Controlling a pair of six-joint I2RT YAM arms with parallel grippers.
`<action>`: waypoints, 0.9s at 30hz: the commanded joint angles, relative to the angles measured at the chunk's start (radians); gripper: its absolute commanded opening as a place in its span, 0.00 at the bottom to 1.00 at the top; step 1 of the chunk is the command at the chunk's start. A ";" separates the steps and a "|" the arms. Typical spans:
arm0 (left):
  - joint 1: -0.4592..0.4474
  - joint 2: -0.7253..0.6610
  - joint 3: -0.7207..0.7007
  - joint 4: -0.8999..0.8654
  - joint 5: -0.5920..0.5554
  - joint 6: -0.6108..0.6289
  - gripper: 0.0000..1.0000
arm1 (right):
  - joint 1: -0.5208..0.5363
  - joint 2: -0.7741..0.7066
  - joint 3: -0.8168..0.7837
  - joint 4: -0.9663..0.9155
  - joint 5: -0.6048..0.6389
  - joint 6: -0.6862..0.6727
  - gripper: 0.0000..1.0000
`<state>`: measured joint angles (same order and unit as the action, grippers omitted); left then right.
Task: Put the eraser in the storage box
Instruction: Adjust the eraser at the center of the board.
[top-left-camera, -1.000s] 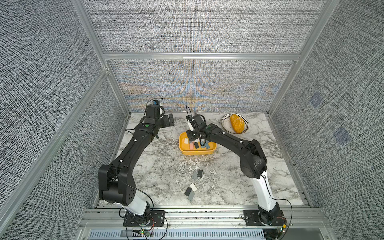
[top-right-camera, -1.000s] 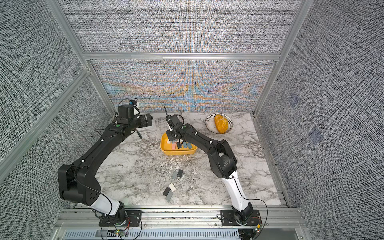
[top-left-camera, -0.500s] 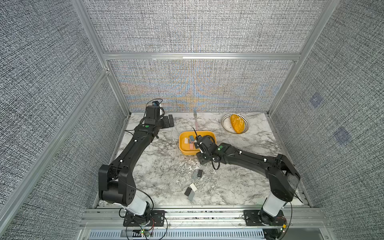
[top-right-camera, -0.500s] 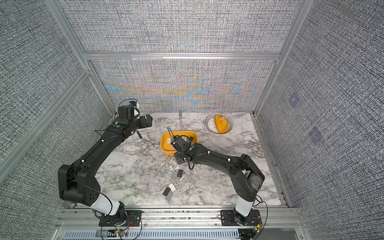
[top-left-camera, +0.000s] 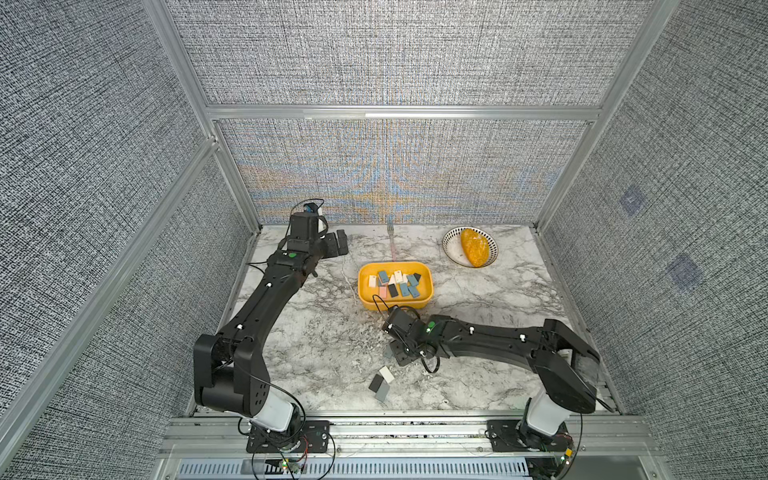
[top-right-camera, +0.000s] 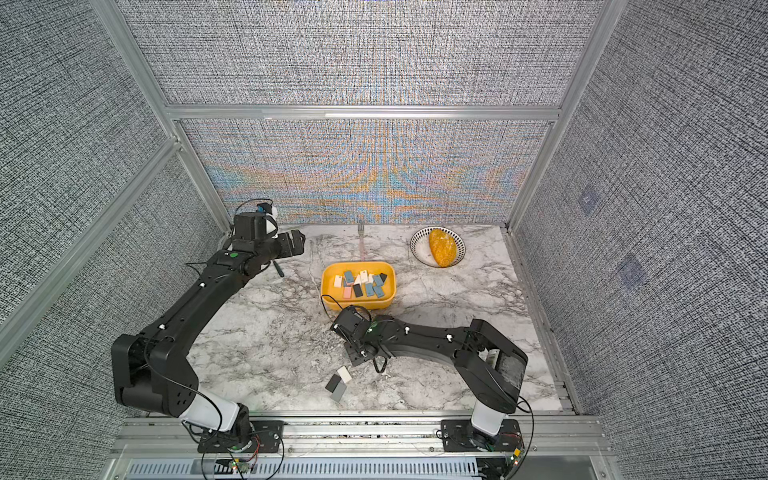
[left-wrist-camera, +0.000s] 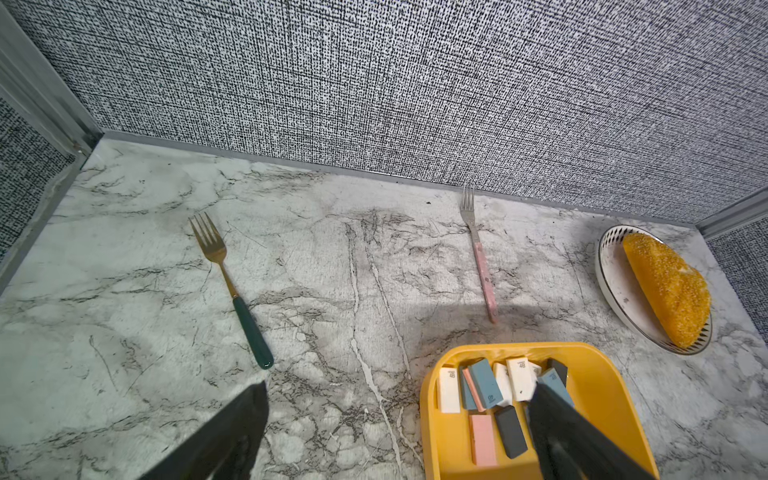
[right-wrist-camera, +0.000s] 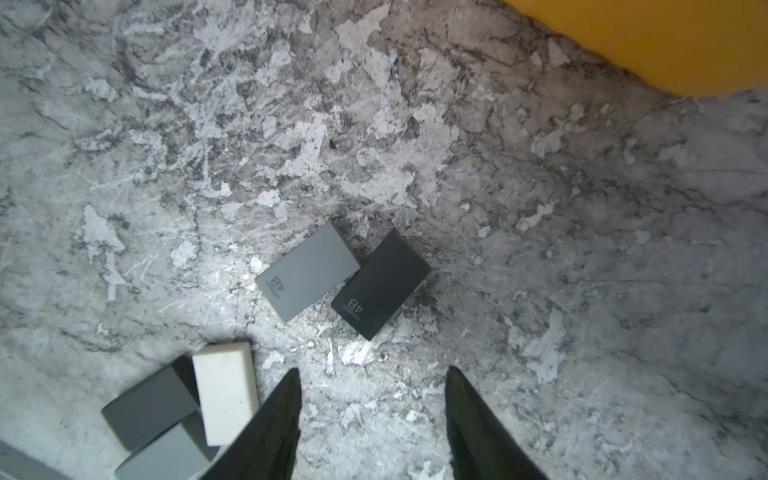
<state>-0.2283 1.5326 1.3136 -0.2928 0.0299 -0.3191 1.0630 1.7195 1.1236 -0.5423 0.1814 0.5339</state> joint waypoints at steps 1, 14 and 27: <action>0.000 -0.011 -0.007 0.026 0.005 -0.001 1.00 | 0.002 0.022 0.002 -0.015 -0.012 0.042 0.57; 0.000 -0.011 -0.016 0.031 -0.003 0.002 1.00 | -0.003 0.112 0.037 -0.012 -0.012 0.060 0.59; 0.001 -0.004 -0.017 0.033 -0.006 0.005 1.00 | -0.055 0.156 0.054 0.016 -0.017 0.042 0.59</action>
<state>-0.2283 1.5261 1.2980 -0.2867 0.0261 -0.3183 1.0134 1.8664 1.1717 -0.5270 0.1646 0.5827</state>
